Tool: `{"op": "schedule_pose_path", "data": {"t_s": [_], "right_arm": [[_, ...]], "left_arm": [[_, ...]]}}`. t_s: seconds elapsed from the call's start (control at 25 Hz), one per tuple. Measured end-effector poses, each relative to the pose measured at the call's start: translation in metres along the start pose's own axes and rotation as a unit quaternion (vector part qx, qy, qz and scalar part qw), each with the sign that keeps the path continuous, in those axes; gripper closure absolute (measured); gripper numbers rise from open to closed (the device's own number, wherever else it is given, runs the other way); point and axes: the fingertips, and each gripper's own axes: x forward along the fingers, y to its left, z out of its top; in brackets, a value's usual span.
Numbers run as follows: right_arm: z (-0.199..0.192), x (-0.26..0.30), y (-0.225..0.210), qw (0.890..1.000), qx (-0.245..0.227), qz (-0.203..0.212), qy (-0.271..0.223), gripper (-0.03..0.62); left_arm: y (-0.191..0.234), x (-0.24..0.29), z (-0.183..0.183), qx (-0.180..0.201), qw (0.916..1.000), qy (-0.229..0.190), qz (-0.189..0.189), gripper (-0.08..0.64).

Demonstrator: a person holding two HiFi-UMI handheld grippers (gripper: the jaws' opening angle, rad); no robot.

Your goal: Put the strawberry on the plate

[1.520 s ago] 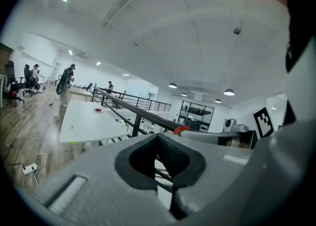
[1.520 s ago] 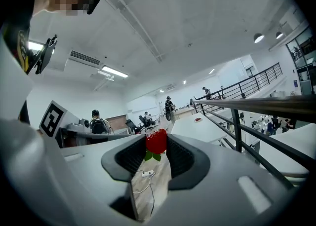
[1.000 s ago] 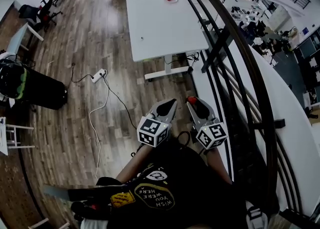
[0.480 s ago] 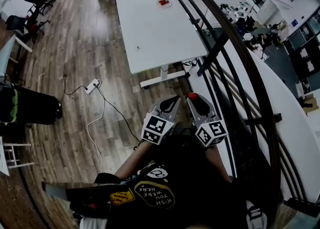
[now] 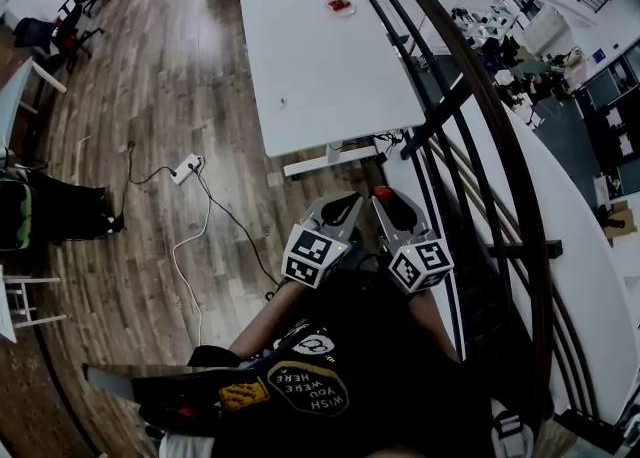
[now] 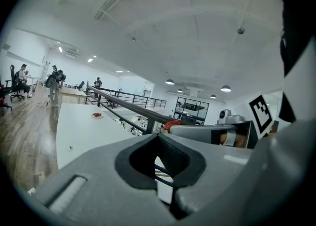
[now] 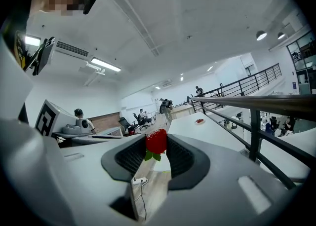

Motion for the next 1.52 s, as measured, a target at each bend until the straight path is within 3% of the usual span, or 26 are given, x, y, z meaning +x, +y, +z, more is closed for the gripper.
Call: {"op": "schedule_pose_path", "data": {"t_s": [0.12, 0.24, 0.28, 0.48, 0.76, 1.12, 1.52], "right_arm": [[0.013, 0.023, -0.011, 1.000, -0.006, 0.016, -0.004, 0.462], [0.024, 0.045, -0.028, 1.000, -0.010, 0.026, -0.007, 0.462], [0.031, 0.051, -0.035, 0.999, -0.010, 0.029, -0.010, 0.462], [0.059, 0.073, -0.080, 0.999, -0.017, 0.041, -0.024, 0.462], [0.067, 0.092, -0.118, 0.998, -0.004, 0.070, -0.007, 0.462], [0.074, 0.133, -0.125, 0.996, 0.003, 0.087, 0.000, 0.462], [0.084, 0.198, -0.138, 0.999, 0.000, 0.054, 0.009, 0.462]], "left_arm": [[0.014, 0.018, 0.008, -0.035, 0.9993, 0.001, -0.014, 0.557], [0.026, 0.040, 0.023, -0.101, 0.9938, -0.023, -0.039, 0.558], [0.029, 0.048, 0.031, -0.105, 0.9931, -0.030, -0.042, 0.558], [0.045, 0.093, 0.058, -0.036, 0.9987, -0.033, -0.012, 0.557], [0.056, 0.138, 0.068, -0.081, 0.9961, -0.033, 0.007, 0.557], [0.109, 0.141, 0.071, -0.081, 0.9948, -0.023, 0.058, 0.557], [0.176, 0.159, 0.093, -0.072, 0.9963, -0.026, 0.038, 0.557]]}}
